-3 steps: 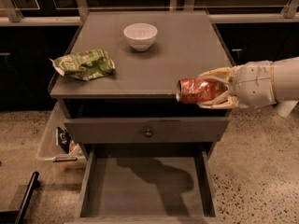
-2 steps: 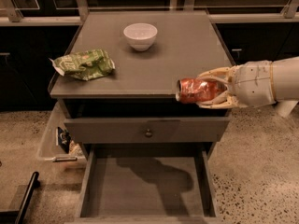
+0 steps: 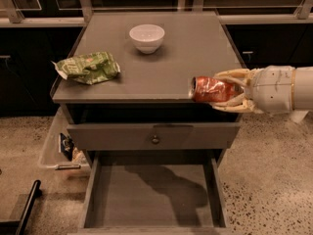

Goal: Pick coke can from middle drawer and place on counter

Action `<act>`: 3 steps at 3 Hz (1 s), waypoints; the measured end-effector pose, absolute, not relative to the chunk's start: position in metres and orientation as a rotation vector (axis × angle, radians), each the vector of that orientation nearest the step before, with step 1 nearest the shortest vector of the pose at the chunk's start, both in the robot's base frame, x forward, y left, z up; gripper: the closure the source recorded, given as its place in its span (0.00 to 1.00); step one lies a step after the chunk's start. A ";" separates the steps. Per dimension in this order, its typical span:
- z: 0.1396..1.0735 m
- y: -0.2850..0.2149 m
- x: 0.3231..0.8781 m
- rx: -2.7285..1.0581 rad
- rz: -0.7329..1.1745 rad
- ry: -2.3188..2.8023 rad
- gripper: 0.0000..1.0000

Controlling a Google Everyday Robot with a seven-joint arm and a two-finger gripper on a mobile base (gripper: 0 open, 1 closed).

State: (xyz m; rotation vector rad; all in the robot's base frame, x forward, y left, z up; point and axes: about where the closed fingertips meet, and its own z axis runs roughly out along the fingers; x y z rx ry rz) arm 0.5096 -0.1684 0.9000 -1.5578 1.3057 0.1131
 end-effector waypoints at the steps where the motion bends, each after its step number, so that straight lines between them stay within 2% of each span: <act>1: 0.894 -0.182 0.522 -1.506 0.131 1.339 1.00; 2: 0.914 -0.184 0.577 -1.431 0.170 1.347 1.00; 3: 0.938 -0.186 0.629 -1.428 0.118 1.357 1.00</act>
Offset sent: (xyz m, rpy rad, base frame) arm 0.1467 -0.0132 0.0543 0.1999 0.0165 -0.0755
